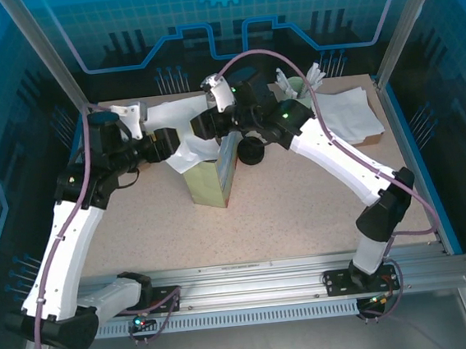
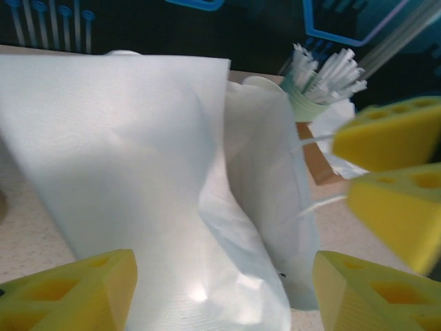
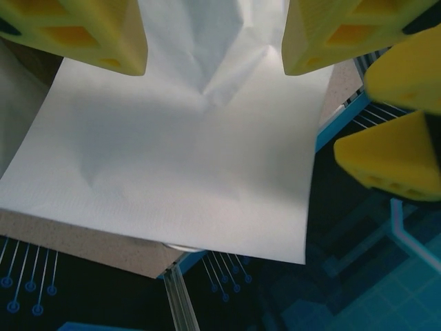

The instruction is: Pack the takeout coffee

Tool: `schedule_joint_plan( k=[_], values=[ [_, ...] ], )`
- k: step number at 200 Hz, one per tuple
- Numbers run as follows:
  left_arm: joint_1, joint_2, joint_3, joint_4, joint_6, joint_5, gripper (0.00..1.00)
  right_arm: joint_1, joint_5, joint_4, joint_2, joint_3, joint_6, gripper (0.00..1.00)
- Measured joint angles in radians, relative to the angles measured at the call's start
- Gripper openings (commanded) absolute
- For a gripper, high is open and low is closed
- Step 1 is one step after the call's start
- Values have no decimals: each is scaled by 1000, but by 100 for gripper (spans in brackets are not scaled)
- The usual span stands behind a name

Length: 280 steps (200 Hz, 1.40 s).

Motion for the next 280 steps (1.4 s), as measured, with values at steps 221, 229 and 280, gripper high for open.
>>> schedule_joint_plan(
  k=[221, 229, 280],
  values=[
    [-130, 237, 224, -98, 96, 2, 2, -56, 14, 0, -240, -212, -52, 60],
    [-137, 259, 241, -117, 107, 2, 2, -65, 15, 3, -251, -226, -52, 60],
    [-164, 352, 303, -221, 142, 3, 4, -104, 16, 11, -277, -275, -51, 61]
  ],
)
